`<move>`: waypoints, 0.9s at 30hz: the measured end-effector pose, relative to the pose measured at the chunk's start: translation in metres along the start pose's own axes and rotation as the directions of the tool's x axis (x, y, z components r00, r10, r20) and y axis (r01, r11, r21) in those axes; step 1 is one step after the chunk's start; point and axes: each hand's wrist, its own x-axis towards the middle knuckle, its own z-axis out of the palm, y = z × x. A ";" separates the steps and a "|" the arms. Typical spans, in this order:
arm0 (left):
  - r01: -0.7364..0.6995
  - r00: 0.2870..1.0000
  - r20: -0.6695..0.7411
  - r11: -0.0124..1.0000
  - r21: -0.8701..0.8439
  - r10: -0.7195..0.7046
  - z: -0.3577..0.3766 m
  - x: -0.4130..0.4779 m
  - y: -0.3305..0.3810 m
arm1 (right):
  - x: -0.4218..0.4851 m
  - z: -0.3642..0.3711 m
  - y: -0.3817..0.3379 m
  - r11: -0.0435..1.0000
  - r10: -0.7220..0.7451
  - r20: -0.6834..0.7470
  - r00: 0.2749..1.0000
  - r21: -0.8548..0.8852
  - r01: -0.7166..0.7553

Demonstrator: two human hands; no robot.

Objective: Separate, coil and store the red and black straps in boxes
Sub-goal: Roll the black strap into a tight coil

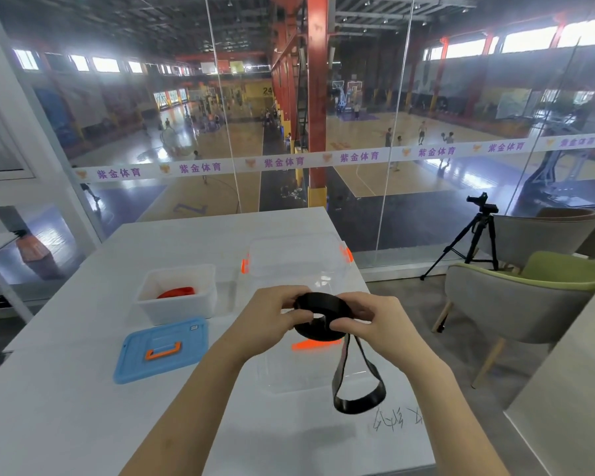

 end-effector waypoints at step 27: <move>0.085 0.996 0.022 0.972 -0.220 -0.083 0.005 -0.002 -0.002 | -0.009 -0.017 -0.002 0.997 0.066 0.003 0.998 -0.030 -0.066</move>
